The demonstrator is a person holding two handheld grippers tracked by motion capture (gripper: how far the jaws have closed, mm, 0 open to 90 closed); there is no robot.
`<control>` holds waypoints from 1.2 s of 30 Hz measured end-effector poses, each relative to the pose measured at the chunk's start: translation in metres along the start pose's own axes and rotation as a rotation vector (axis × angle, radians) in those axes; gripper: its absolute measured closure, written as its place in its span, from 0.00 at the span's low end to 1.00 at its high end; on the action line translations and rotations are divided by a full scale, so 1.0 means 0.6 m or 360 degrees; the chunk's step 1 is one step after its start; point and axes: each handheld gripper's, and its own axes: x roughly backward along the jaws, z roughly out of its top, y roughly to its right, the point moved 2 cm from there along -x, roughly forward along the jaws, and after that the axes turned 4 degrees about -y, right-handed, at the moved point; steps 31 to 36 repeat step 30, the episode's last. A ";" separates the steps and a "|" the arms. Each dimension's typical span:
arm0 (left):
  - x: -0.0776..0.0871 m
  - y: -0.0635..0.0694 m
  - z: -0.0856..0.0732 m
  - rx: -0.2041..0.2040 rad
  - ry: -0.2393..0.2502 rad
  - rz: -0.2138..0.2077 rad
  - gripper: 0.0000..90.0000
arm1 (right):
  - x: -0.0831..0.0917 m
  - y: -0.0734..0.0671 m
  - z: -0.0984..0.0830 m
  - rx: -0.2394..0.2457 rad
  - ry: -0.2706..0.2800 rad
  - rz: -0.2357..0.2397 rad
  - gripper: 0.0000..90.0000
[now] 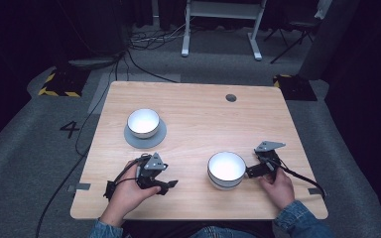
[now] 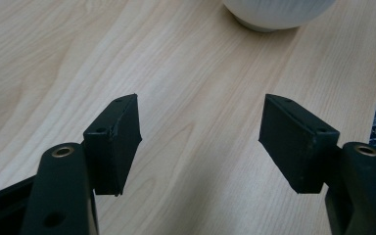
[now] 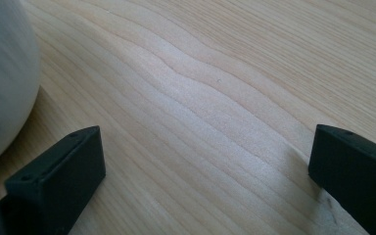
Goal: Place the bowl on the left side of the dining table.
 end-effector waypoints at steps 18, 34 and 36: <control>-0.071 0.019 -0.018 -0.0086 -0.0090 -0.0027 0.32 | 0.000 0.000 0.000 0.0000 -0.0001 0.0000 0.01; -0.088 0.028 -0.022 -0.0114 -0.0088 0.0043 0.16 | 0.000 0.000 0.000 0.0000 0.0000 0.0000 0.01; -0.088 0.028 -0.022 -0.0114 -0.0088 0.0043 0.16 | 0.000 0.000 0.000 0.0000 0.0000 0.0000 0.01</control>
